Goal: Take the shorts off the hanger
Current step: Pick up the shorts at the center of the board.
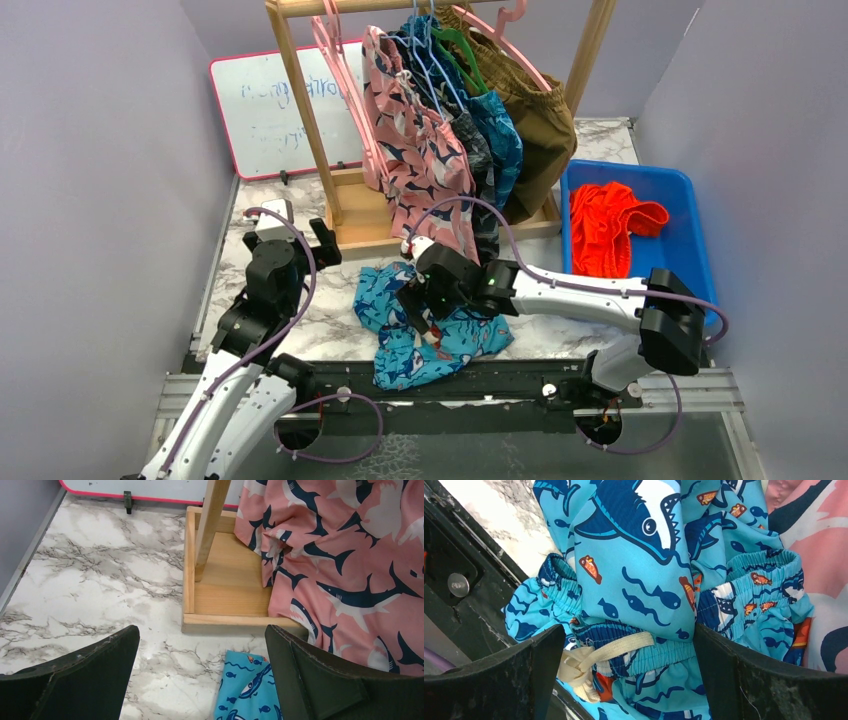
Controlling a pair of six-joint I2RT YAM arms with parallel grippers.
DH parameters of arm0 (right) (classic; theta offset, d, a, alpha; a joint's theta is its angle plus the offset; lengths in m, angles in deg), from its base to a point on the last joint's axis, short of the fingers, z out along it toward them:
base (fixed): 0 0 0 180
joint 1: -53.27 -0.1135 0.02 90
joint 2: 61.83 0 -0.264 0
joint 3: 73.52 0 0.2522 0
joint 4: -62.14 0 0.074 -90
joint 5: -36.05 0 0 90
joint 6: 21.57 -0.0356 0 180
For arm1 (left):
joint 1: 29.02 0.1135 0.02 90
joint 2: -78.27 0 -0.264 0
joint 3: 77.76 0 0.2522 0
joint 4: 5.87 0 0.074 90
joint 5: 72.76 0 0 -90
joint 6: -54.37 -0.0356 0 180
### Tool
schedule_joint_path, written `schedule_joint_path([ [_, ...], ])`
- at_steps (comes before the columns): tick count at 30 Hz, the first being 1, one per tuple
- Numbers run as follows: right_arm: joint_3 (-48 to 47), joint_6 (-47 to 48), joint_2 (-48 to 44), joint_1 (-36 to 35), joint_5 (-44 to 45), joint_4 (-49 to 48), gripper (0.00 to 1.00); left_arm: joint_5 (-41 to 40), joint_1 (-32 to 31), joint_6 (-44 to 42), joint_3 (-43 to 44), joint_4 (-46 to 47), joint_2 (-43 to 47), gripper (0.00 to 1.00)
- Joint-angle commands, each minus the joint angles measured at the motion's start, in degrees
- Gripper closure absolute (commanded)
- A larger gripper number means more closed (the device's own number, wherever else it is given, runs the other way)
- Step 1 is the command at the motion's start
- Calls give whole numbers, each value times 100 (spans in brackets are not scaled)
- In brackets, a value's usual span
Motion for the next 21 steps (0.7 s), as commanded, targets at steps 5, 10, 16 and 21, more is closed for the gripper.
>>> schedule_joint_path([
  [5, -229, 110, 925, -175, 342, 515, 0, 187, 128, -86, -40, 191, -17, 1],
  [10, -74, -58, 1604, -449, 802, 737, 0, 163, 164, -94, -32, 180, -5, 1],
  [16, 304, -337, 1851, -548, 958, 387, 22, 6, 182, -56, -44, 157, 219, 1],
  [21, 486, -603, 1157, -565, 491, -230, 97, -25, 191, -55, -47, 169, 223, 1],
])
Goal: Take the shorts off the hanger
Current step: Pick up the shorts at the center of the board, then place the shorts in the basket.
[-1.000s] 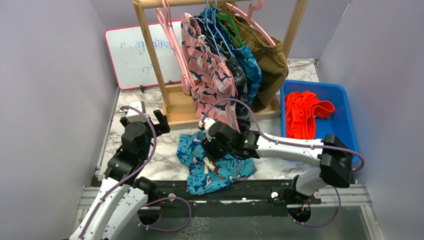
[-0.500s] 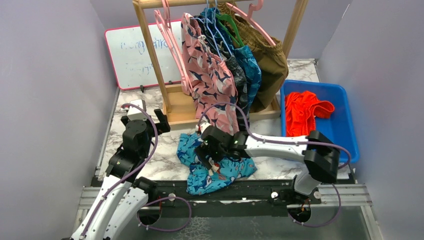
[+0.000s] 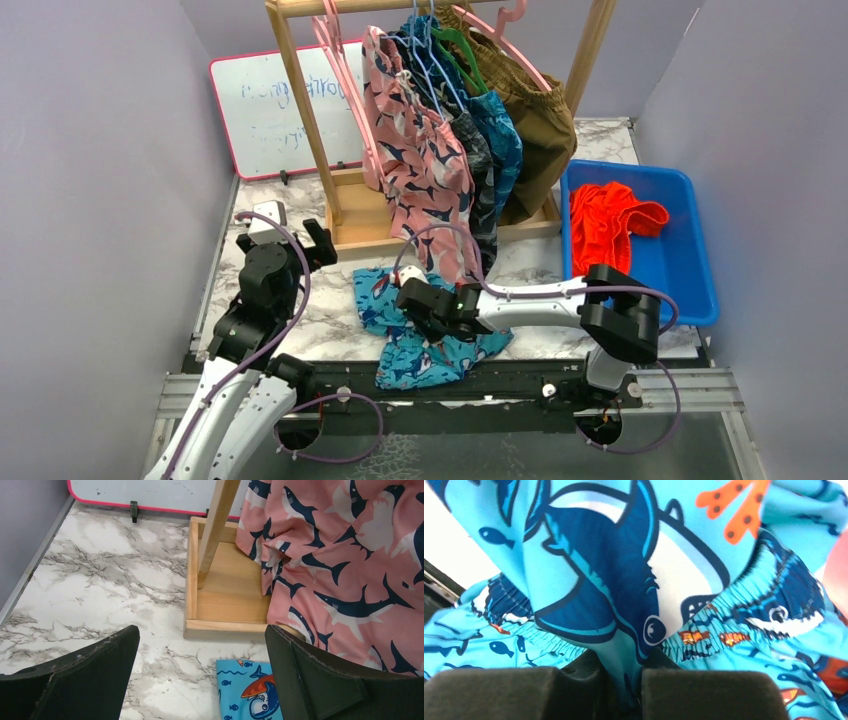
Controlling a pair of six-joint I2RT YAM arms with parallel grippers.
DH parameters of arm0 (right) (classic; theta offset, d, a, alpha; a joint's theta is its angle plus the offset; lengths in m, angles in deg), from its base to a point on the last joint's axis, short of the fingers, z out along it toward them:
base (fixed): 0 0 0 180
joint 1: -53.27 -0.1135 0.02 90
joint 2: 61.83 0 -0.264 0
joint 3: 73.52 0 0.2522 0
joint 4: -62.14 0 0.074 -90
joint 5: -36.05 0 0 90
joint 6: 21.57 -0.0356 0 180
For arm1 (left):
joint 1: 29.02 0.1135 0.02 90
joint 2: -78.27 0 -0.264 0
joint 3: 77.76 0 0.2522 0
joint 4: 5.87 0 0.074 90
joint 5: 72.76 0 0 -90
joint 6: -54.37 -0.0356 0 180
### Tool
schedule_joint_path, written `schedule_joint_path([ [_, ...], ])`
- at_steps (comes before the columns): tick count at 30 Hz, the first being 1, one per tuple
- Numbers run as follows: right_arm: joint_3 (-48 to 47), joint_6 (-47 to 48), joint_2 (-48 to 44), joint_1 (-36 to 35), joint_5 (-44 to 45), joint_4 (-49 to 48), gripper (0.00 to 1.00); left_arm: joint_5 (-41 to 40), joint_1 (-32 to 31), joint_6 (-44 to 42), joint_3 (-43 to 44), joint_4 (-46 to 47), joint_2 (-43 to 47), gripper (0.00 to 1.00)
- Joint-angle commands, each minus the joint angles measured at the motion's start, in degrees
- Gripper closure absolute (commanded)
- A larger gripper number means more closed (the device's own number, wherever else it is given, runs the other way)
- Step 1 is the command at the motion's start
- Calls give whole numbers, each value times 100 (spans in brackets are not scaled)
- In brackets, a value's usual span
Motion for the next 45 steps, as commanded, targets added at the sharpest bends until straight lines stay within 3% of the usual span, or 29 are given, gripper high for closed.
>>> schedule_joint_path([
  [1, 381, -318, -313, -47, -316, -64, 99, -65, 49, -34, -40, 153, 8, 1],
  [7, 669, -374, -1776, -306, -361, -531, 99, 5, 86, -33, -44, 161, -15, 1],
  [14, 1387, -631, -4133, -328, -98, -748, 99, 54, 101, -33, -44, 178, -34, 1],
  [21, 1148, -949, -5831, -330, 1002, 498, 99, 124, 98, -33, -53, 187, -16, 1],
  [25, 762, -1175, -6144, -330, 1833, 1383, 99, 135, 109, -33, -53, 182, -45, 1],
  [30, 177, -1429, -5909, -329, 3001, 2518, 99, 145, 109, -38, -53, 175, -76, 1],
  [36, 432, -803, -5604, -325, 4435, 2296, 99, -37, 108, -51, -53, 163, -48, 1],
  [40, 259, -1509, -5334, -329, 5313, 2876, 99, -3, 113, -42, -62, 167, -54, 1],
  [42, 603, -940, -5366, -329, 5608, 2205, 99, 0, 121, -42, -55, 177, -83, 1],
  [44, 1263, 989, -5453, -257, 5553, 335, 99, 1, 135, -50, -45, 166, -120, 1],
  [45, 1364, 1181, -5443, -126, 5301, -48, 99, 13, 139, -51, -45, 169, -140, 1],
])
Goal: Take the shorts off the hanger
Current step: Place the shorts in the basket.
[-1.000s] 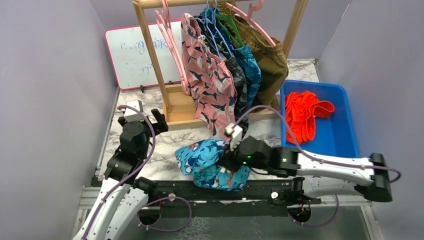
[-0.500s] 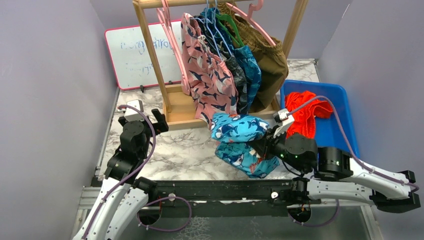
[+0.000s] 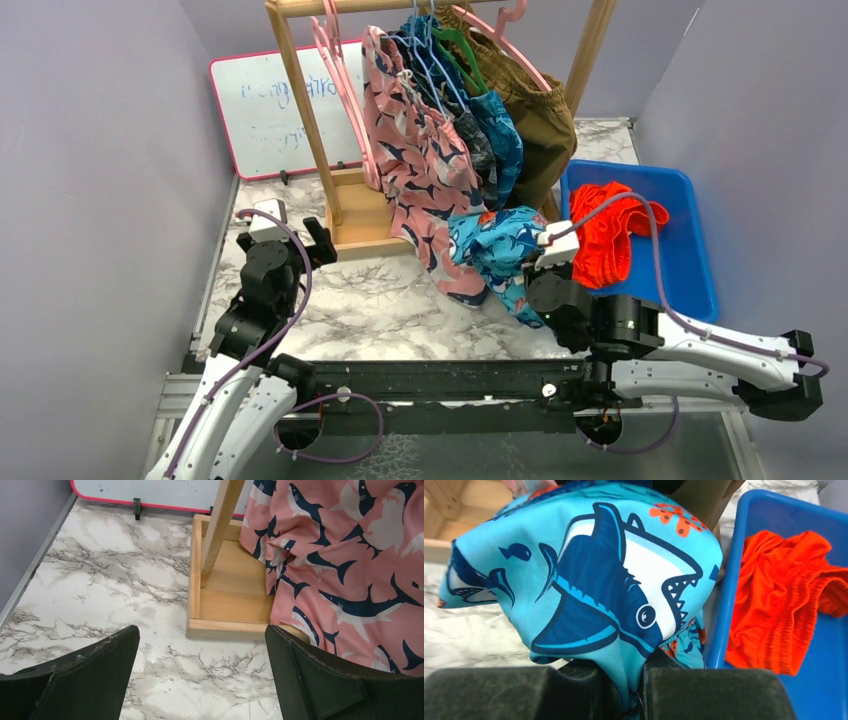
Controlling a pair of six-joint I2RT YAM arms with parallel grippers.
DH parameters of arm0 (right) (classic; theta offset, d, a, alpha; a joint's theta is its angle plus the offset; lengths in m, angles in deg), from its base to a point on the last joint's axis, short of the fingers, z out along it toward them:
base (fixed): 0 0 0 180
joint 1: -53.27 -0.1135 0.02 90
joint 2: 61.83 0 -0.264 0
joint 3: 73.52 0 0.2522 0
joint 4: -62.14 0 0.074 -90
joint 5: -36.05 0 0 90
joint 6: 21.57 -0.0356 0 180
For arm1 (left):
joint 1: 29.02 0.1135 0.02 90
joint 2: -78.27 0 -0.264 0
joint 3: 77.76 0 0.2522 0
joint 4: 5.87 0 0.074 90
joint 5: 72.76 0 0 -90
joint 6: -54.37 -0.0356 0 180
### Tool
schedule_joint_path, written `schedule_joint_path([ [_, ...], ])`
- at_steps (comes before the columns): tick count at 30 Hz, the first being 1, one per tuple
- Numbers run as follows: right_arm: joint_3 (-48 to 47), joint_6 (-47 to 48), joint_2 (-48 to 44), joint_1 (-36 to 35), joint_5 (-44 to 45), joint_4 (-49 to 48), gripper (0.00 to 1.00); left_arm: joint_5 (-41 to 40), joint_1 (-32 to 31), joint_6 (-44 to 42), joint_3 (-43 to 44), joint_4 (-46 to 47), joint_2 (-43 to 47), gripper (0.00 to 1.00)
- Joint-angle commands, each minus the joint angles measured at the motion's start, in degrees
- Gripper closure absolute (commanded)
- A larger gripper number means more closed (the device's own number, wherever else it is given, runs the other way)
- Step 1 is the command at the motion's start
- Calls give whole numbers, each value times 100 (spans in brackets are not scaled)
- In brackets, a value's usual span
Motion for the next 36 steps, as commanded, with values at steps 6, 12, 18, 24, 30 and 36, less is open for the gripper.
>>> schedule_joint_path([
  [6, 381, 963, 533, 3005, -1786, -1319, 99, 18, 58, -40, -55, 135, -7, 1],
  [12, 38, 651, 451, 3533, -2020, -1373, 99, 40, 60, -40, -53, 137, 12, 1],
  [18, -836, 1093, 320, 3598, -803, -1183, 99, 80, 62, -25, -62, 138, 69, 1],
  [24, -1391, 2289, 187, 3614, 365, -1575, 99, 143, 64, -22, -71, 150, 77, 1],
  [30, -1280, 2359, 153, 3732, 571, -1358, 99, 188, 63, -14, -77, 149, 122, 1],
  [36, -834, 1802, 200, 4807, -156, -1136, 99, 237, 59, -13, -80, 155, 113, 1],
])
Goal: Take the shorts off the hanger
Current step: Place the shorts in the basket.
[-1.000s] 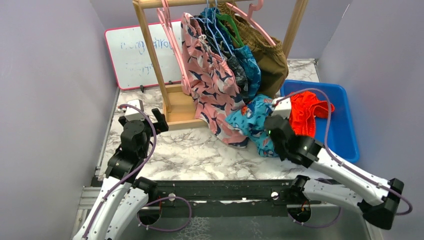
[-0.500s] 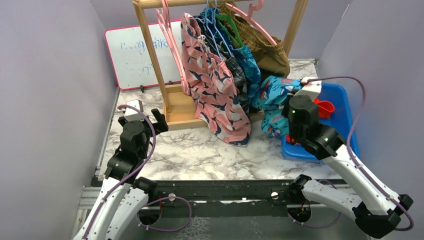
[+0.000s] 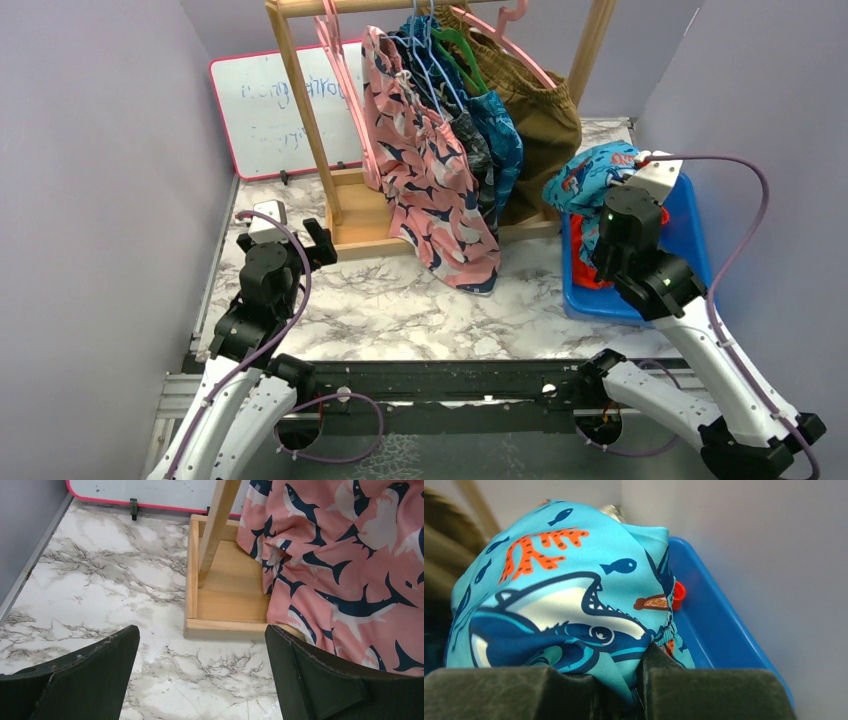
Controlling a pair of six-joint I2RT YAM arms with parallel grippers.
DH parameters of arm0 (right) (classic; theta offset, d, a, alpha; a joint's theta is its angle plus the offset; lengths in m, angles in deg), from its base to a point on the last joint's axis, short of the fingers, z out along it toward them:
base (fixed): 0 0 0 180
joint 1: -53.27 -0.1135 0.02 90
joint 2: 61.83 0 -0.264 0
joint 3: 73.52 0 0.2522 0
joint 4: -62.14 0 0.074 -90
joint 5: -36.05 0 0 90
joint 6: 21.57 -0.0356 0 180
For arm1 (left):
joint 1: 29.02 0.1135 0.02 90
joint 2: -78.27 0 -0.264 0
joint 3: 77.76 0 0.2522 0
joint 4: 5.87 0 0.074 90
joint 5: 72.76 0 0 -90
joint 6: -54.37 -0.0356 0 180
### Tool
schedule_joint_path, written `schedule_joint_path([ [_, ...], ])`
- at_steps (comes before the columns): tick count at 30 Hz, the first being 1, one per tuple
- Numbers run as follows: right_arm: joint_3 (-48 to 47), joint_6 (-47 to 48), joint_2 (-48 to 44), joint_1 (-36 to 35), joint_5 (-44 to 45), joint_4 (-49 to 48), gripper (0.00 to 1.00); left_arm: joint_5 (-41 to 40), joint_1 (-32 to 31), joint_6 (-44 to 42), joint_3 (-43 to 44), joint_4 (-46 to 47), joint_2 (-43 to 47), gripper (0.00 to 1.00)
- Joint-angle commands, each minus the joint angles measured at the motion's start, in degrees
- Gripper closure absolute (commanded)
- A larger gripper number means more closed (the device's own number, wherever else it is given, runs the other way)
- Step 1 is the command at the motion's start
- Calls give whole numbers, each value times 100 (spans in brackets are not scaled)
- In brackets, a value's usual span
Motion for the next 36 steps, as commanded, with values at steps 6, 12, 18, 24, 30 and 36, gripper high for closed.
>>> schedule_joint_path([
  [6, 463, -734, 436, 3017, -2133, 376, 99, 166, 36, -20, -47, 144, 62, 1],
  [12, 703, -1035, 481, 3927, -2440, 506, 94, 183, 34, -24, -48, 174, 68, 1],
  [18, 1497, -2067, 741, 4307, -1887, 458, 90, 243, 36, -33, -56, 189, 36, 1],
  [24, 2116, -2089, 1097, 4734, -2012, -198, 90, 275, 36, -49, -56, 209, 15, 1],
  [30, 2353, -2881, 1635, 5037, -1869, -60, 58, 263, 35, -50, -56, 207, 16, 1],
  [36, 2027, -3041, 1200, 5037, -1815, 262, 50, 259, 35, -51, -56, 205, 21, 1],
])
